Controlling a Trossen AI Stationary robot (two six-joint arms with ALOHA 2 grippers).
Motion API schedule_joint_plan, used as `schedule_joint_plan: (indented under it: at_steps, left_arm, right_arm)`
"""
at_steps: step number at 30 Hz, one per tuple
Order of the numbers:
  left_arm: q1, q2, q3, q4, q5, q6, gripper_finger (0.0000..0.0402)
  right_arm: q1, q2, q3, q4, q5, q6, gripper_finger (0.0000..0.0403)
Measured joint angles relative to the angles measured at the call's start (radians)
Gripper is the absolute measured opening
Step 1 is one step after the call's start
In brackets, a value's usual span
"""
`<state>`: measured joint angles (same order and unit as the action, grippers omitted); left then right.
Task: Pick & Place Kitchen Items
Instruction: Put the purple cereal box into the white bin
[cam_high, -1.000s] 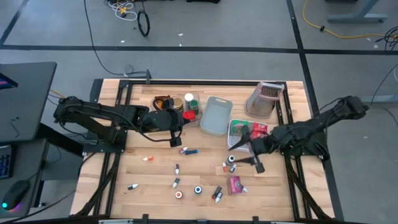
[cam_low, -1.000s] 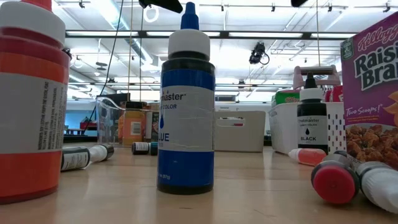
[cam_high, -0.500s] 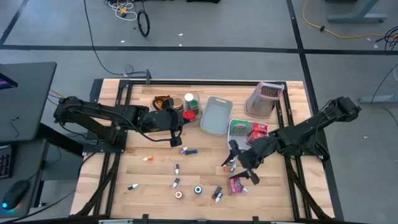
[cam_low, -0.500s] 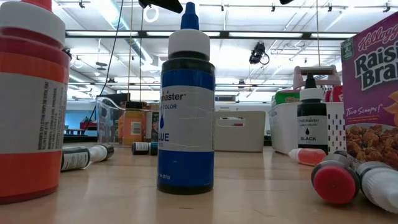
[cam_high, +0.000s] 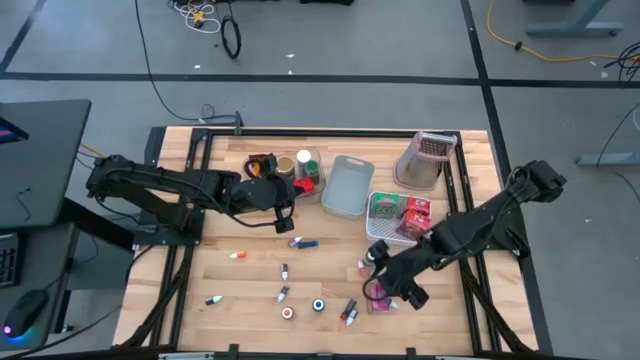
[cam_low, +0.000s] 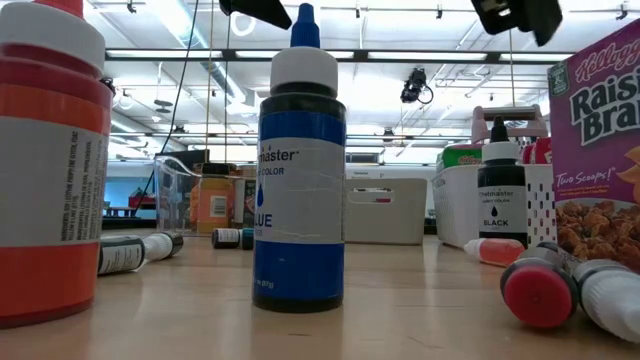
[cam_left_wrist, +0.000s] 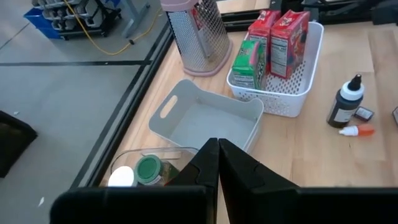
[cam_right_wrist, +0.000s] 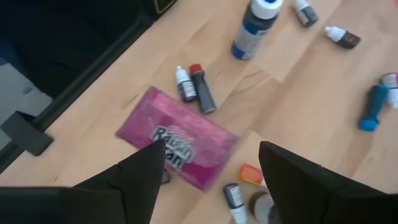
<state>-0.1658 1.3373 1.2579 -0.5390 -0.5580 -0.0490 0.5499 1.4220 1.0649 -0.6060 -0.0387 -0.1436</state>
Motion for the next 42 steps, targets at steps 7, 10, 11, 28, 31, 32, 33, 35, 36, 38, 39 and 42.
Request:
schedule_joint_plan:
  at_steps: [7,10,11,28,31,32,33,35,36,38,39,42]
  left_arm:
    - [0.000,0.000,0.000,0.001,0.000,-0.022,0.0017]
    - [0.000,0.000,0.000,0.001,0.000,-0.023,0.0017]
    - [0.000,0.000,0.000,0.001,0.000,-0.023,0.0017]
    - [0.000,0.000,0.000,0.000,0.001,-0.022,0.0017]
    - [0.000,0.000,0.000,0.000,0.001,-0.013,0.0017]
    - [0.000,0.000,0.000,0.000,0.001,-0.011,0.0017]
    - [0.000,0.000,0.000,0.000,0.000,-0.010,0.0017]
    - [0.000,0.000,0.000,0.000,-0.001,-0.010,0.0017]
    - [0.000,0.000,0.000,0.000,-0.001,-0.010,0.0017]
    - [0.000,0.000,0.000,0.000,-0.001,-0.009,0.0017]
    - [0.000,0.000,0.000,0.000,-0.001,-0.007,0.0017]
    - [0.000,0.000,0.000,0.000,-0.002,-0.006,0.0017]
  right_arm:
    - [0.049,0.010,0.000,-0.004,0.048,-0.029,0.0270]
    - [0.066,0.017,-0.001,-0.004,0.079,-0.124,0.0270]
    - [0.070,0.021,-0.006,-0.004,0.092,-0.153,0.0270]
    - [0.073,0.059,-0.034,0.022,0.090,-0.379,0.0158]
    - [0.073,0.059,-0.034,0.027,0.079,-0.344,0.0108]
    - [0.073,0.059,-0.034,0.030,0.078,-0.335,0.0092]
    - [0.073,0.059,-0.034,0.033,0.076,-0.327,0.0076]
    - [0.073,0.059,-0.035,0.038,0.076,-0.313,0.0046]
    - [0.073,0.060,-0.035,0.040,0.076,-0.308,0.0033]
    - [0.073,0.060,-0.036,0.046,0.074,-0.307,0.0012]
    - [0.073,0.061,-0.036,0.050,0.074,-0.306,0.0008]
    - [0.073,0.061,-0.036,0.067,0.073,-0.279,0.0010]
